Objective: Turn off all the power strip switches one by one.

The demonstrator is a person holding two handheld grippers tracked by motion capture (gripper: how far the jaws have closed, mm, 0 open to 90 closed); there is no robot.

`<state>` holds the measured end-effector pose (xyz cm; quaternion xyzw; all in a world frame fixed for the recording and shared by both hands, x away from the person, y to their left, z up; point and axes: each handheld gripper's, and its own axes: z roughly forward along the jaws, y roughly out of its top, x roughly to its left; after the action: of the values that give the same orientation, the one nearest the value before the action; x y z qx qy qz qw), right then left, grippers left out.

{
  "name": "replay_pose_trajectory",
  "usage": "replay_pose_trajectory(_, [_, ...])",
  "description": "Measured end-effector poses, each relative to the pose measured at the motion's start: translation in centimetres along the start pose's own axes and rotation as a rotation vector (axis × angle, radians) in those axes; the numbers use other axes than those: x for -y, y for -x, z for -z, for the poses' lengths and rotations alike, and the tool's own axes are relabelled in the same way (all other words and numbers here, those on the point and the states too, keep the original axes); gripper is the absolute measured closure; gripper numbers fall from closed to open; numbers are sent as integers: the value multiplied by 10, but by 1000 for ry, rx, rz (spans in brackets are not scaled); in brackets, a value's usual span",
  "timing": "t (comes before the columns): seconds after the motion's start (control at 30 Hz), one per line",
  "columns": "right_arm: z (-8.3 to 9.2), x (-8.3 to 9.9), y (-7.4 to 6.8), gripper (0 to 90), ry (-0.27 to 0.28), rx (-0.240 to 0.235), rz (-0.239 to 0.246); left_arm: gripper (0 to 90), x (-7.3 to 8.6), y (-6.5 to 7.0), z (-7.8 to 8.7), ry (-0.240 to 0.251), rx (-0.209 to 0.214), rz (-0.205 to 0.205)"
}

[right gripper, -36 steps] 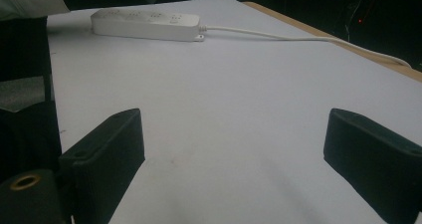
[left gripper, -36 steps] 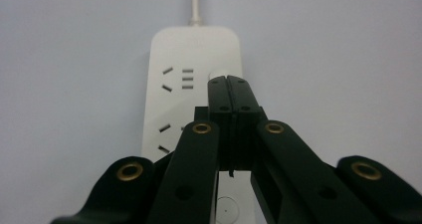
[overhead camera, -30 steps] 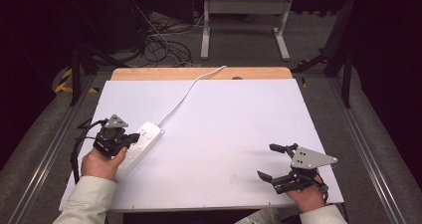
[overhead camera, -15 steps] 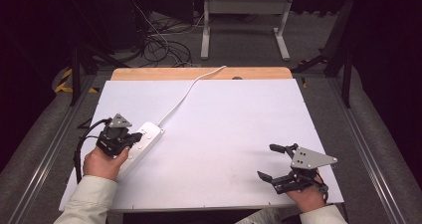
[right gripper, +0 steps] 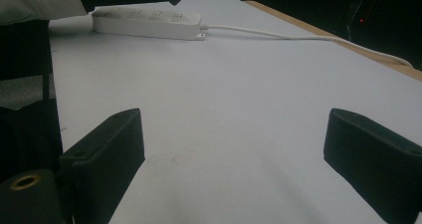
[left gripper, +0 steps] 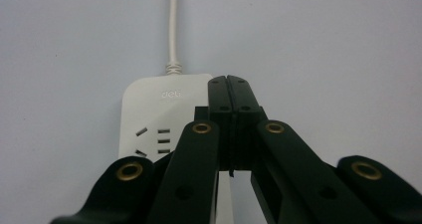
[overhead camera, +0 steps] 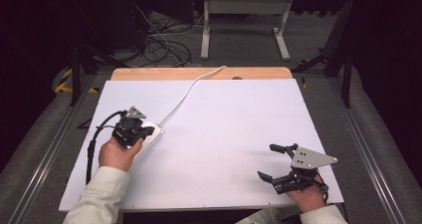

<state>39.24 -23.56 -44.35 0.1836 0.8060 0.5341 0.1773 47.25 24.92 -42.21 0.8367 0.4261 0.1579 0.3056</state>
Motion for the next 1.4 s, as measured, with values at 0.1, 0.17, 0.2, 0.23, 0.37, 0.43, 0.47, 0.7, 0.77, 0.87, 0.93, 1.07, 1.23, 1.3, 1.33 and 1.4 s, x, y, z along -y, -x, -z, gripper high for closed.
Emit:
replay_pose_trajectory(0.1, [0, 0, 0, 95, 1, -1, 0, 900, 1, -2, 0, -3, -6, 1])
replay_pose_trajectory(0.17, [0, 0, 0, 95, -1, -2, 1, 900, 1, -2, 0, -3, -10, 1])
replay_pose_trajectory(0.2, [0, 0, 0, 95, -2, 0, 2, 900, 1, -2, 0, -2, -11, 3])
replay_pose_trajectory(0.23, [0, 0, 0, 95, -2, -1, 1, 900, 1, -2, 0, -2, -7, 7])
replay_pose_trajectory(0.37, [-1, 0, -1, 95, -2, -1, 1, 900, 1, -4, -2, -11, -18, 5])
replay_pose_trajectory(0.43, [-1, 0, 0, 95, -2, -2, 0, 900, 1, -6, -3, -17, -17, 20])
replay_pose_trajectory(0.47, [-1, 0, 0, 95, -3, -2, 0, 900, 2, -7, -5, -31, -24, 33])
replay_pose_trajectory(0.7, [-1, 0, 0, 95, -4, -2, 1, 900, 1, -11, -14, -77, -27, 47])
replay_pose_trajectory(0.77, [-1, 0, 0, 95, -1, -3, -2, 900, 1, -12, -16, -85, -21, 48])
replay_pose_trajectory(0.87, [-1, 0, 0, 95, -3, -5, -2, 900, 2, -12, -18, -93, -18, 50])
replay_pose_trajectory(0.93, [-1, 0, 0, 95, -2, -5, -1, 900, 2, -12, -19, -105, -21, 42])
replay_pose_trajectory(1.07, [-1, 0, 0, 95, -2, -4, -2, 900, 2, -14, -20, -124, -12, 51])
replay_pose_trajectory(1.23, [-1, 0, 0, 95, -3, -4, 0, 900, 2, -14, -20, -131, -13, 55])
replay_pose_trajectory(1.3, [-1, 0, 0, 95, -2, -4, 0, 900, 3, -14, -20, -135, -5, 62])
replay_pose_trajectory(1.33, [0, 0, 0, 95, -3, -2, 0, 900, 3, -14, -21, -138, -4, 59])
replay_pose_trajectory(1.4, [0, 0, 0, 95, -6, -3, 1, 900, 4, -14, -22, -137, -10, 60])
